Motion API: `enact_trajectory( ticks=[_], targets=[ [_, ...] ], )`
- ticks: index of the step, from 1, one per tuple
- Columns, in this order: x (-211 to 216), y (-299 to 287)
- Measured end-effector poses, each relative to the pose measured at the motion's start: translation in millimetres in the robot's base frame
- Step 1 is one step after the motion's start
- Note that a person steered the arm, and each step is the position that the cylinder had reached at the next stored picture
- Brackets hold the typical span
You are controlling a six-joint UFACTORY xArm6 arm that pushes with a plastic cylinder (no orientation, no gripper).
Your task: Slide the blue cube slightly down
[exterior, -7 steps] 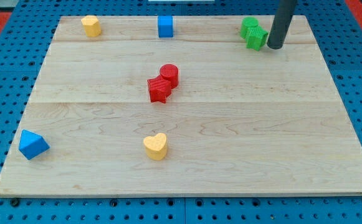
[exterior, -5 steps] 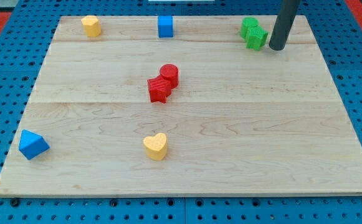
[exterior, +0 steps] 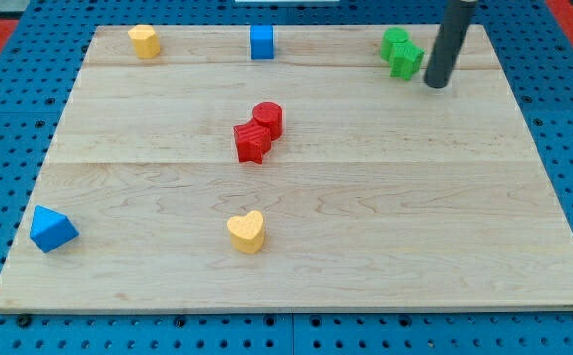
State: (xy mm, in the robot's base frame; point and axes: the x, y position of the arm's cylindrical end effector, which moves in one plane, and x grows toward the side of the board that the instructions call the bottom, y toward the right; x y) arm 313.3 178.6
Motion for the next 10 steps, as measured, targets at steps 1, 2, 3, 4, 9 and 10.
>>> enact_trajectory(
  ticks=[1,2,3,4,9,10],
  targets=[
    [-0.1,-61.6],
    [-25.5,-106.3],
    [-75.7,-106.3],
    [-97.4,-139.4],
    [-43.3,-306.8],
    [-23.1,-358.7]
  ],
)
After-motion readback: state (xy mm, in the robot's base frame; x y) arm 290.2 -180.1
